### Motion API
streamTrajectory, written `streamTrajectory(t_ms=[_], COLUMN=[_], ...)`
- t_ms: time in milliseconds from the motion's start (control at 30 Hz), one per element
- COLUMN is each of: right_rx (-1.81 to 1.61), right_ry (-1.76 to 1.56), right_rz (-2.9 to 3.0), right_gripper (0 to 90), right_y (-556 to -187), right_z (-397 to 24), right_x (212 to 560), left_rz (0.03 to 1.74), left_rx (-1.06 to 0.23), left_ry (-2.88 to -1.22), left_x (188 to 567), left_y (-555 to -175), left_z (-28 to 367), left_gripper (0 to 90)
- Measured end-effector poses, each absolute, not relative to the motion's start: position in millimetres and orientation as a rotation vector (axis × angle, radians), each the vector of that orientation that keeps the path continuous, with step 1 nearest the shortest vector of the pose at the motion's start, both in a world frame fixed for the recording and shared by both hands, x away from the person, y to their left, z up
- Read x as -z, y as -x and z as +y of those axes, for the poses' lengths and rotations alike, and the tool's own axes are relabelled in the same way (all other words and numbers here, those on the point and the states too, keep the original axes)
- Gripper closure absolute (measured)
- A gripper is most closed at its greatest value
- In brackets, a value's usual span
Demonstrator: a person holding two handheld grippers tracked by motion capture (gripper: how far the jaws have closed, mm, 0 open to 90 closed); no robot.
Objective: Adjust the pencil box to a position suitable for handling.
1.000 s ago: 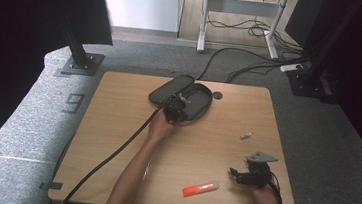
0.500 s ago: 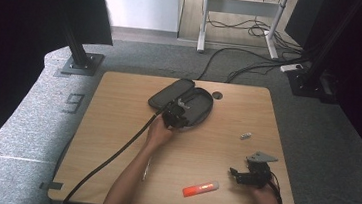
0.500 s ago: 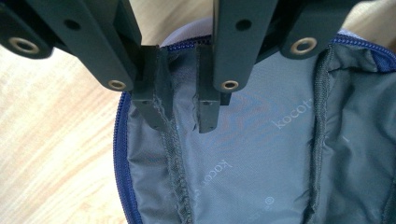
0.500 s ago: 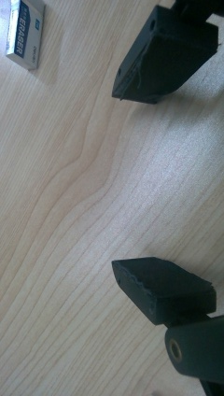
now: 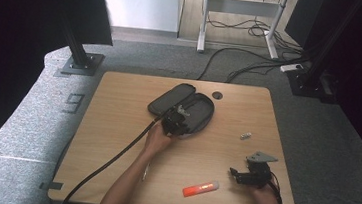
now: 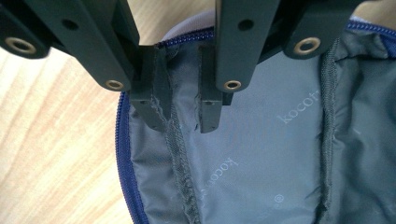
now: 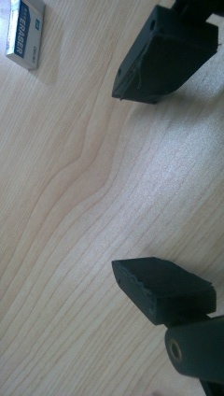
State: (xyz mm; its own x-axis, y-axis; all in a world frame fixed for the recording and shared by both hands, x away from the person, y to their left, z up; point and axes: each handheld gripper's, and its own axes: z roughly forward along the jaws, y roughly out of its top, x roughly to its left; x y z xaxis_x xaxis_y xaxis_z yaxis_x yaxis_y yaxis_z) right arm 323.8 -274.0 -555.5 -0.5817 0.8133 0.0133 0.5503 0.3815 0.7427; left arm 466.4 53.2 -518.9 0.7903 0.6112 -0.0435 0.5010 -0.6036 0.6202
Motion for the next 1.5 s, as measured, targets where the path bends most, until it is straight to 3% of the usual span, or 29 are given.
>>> streamTrajectory(t_ms=[1500], right_rx=[-1.028], right_ry=[-1.187], right_rz=[2.292], right_gripper=[14.5], right_y=[-324], right_z=[-274], right_x=[555], left_rz=[0.679], left_rx=[-0.103], left_ry=[-2.354], left_x=[522], left_y=[-398], left_z=[48], left_gripper=[75.2])
